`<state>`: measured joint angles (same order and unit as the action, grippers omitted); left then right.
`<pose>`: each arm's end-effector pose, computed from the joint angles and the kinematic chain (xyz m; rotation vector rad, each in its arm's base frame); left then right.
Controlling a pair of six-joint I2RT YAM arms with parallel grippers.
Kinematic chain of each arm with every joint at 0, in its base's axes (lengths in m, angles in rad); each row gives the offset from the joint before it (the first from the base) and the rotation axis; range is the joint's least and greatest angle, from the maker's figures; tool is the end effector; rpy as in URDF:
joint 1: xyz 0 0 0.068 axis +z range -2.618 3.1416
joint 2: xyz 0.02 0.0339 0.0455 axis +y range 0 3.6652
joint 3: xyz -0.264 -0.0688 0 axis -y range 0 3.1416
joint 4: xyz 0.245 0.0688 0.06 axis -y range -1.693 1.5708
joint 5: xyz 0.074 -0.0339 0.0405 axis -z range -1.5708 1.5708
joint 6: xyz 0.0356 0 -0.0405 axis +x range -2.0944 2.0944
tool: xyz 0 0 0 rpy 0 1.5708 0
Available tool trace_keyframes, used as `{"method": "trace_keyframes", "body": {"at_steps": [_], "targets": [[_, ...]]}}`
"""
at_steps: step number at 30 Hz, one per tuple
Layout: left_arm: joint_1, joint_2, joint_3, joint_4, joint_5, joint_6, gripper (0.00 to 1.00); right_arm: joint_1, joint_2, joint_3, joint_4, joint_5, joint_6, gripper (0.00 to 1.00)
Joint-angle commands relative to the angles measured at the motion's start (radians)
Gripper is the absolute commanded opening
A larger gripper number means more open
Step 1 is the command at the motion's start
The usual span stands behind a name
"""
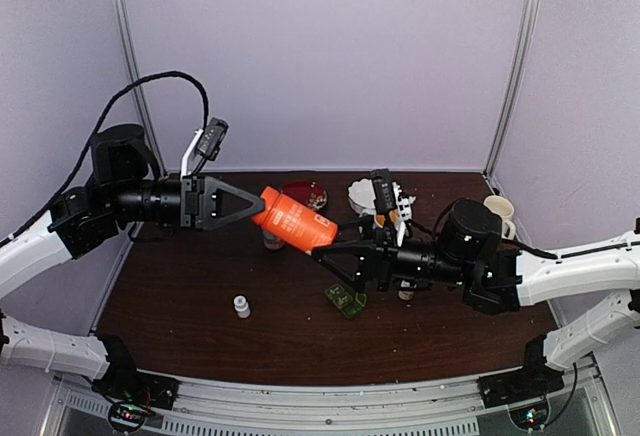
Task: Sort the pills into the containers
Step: Unscrew the lid of the pill bottle from the pill bottle.
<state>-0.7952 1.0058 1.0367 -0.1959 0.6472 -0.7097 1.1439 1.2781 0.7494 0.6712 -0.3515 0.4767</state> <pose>0.1406 -0.1740 0.3872 0.6330 1.9127 -1.5967 0.1097 0.2708 0.3098 -0.8384 1.4125 1.5420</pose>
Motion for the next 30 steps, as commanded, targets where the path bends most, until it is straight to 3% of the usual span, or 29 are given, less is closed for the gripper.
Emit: {"method": "trace_keyframes", "body": {"at_steps": [1,6,9,15,20,26,30], "targets": [[-0.004,-0.020,0.013,0.096,-0.005,-0.018,0.26,0.007,0.006,0.044,0.037,-0.005,0.010,0.75],[-0.004,-0.026,-0.002,0.107,-0.003,-0.023,0.26,0.007,0.003,0.045,0.042,0.006,0.019,0.71],[-0.004,-0.030,-0.006,0.106,-0.010,-0.023,0.26,0.007,0.008,0.047,0.054,-0.005,0.027,0.54],[-0.004,-0.022,0.015,0.048,-0.055,-0.037,0.26,0.009,0.008,0.057,-0.003,0.001,-0.061,0.33],[-0.004,-0.007,0.016,-0.053,-0.120,-0.090,0.25,0.015,-0.016,0.085,-0.138,0.102,-0.347,0.23],[-0.004,-0.024,-0.068,-0.022,-0.139,-0.229,0.25,0.097,-0.059,0.083,-0.244,0.248,-0.936,0.22],[-0.004,-0.034,-0.135,0.058,-0.123,-0.304,0.24,0.114,-0.062,0.096,-0.264,0.309,-1.081,0.21]]}}
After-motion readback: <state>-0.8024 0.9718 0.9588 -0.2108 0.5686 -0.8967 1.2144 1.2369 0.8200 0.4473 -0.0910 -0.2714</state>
